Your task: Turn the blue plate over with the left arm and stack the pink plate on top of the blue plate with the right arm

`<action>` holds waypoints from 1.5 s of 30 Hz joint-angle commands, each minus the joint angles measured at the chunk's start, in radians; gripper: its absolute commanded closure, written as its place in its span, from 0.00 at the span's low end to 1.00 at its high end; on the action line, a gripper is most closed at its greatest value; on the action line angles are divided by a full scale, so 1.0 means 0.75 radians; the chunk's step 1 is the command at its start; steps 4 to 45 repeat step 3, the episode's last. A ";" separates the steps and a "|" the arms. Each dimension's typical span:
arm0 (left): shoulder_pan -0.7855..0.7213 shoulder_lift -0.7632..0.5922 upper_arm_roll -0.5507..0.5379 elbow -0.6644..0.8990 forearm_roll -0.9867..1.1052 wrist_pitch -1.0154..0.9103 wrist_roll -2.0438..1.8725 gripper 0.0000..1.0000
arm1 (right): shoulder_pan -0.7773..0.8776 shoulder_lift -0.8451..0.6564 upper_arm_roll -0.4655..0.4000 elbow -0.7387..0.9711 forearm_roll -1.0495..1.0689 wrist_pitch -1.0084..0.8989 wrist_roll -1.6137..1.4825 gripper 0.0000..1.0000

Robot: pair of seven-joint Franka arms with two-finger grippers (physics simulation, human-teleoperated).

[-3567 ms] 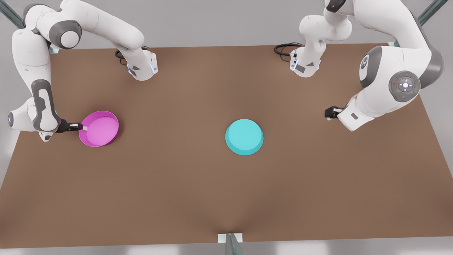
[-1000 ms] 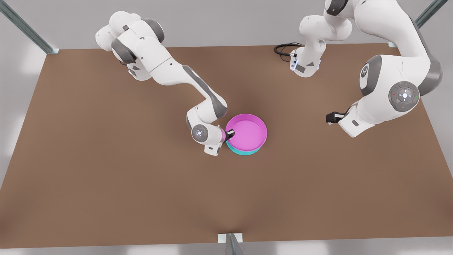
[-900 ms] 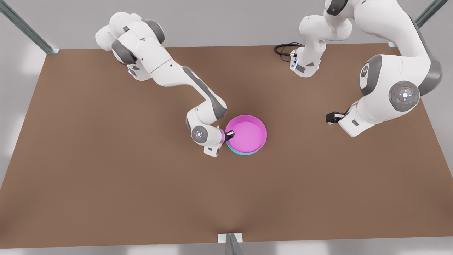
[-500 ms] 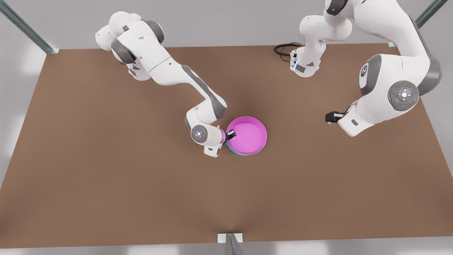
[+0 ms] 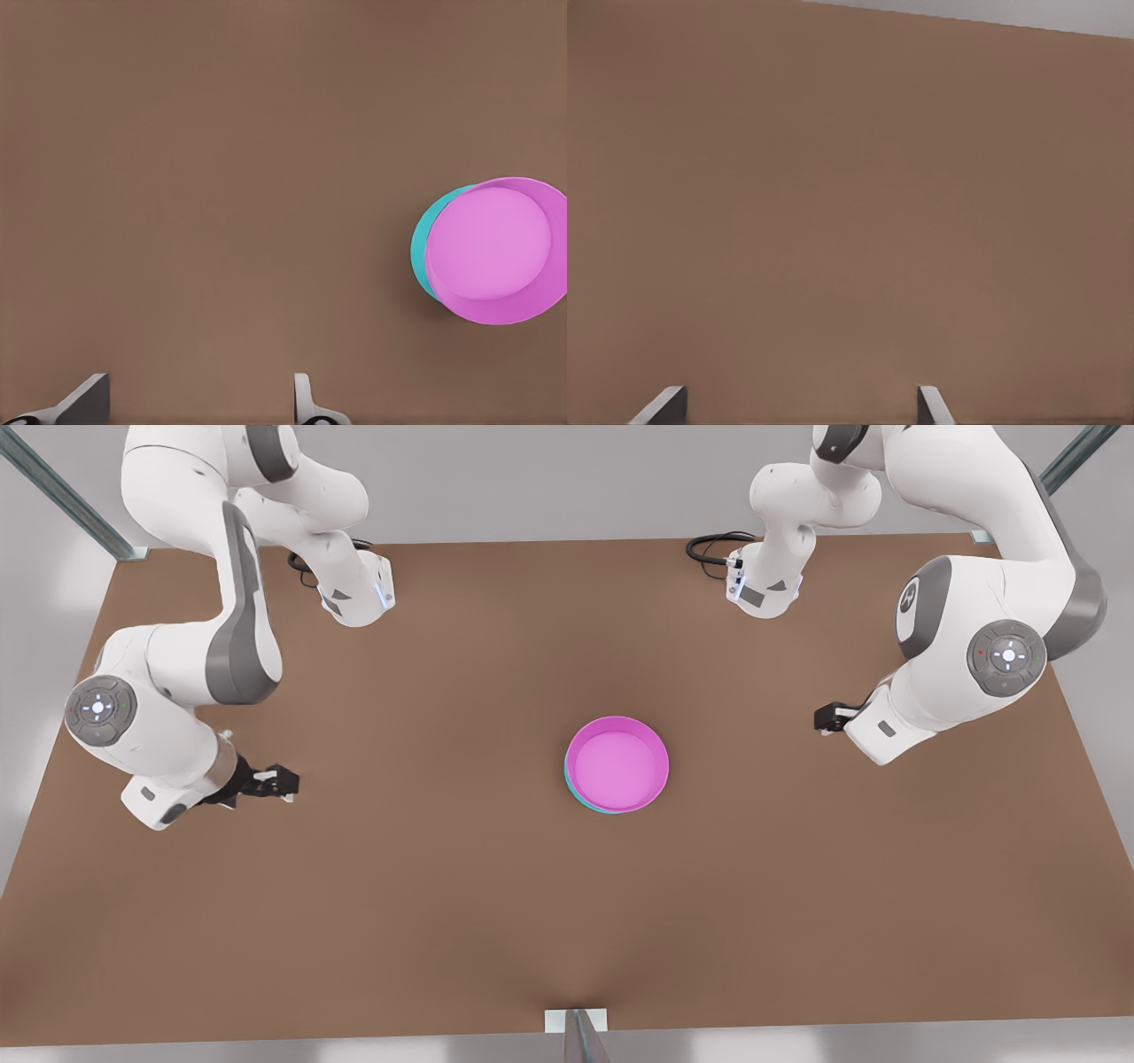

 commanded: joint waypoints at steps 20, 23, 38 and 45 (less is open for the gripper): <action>0.000 -0.002 0.000 0.000 0.002 0.000 -0.002 0.00 | -0.015 0.013 0.000 -0.002 -0.004 -0.005 -0.007 0.00; 0.000 -0.002 0.000 0.000 0.002 0.000 -0.002 0.00 | -0.015 0.013 0.000 -0.002 -0.004 -0.005 -0.007 0.00; 0.000 -0.002 0.000 0.000 0.002 0.000 -0.002 0.00 | -0.015 0.013 0.000 -0.002 -0.004 -0.005 -0.007 0.00; 0.000 -0.002 0.000 0.000 0.002 0.000 -0.002 0.00 | -0.015 0.013 0.000 -0.002 -0.004 -0.005 -0.007 0.00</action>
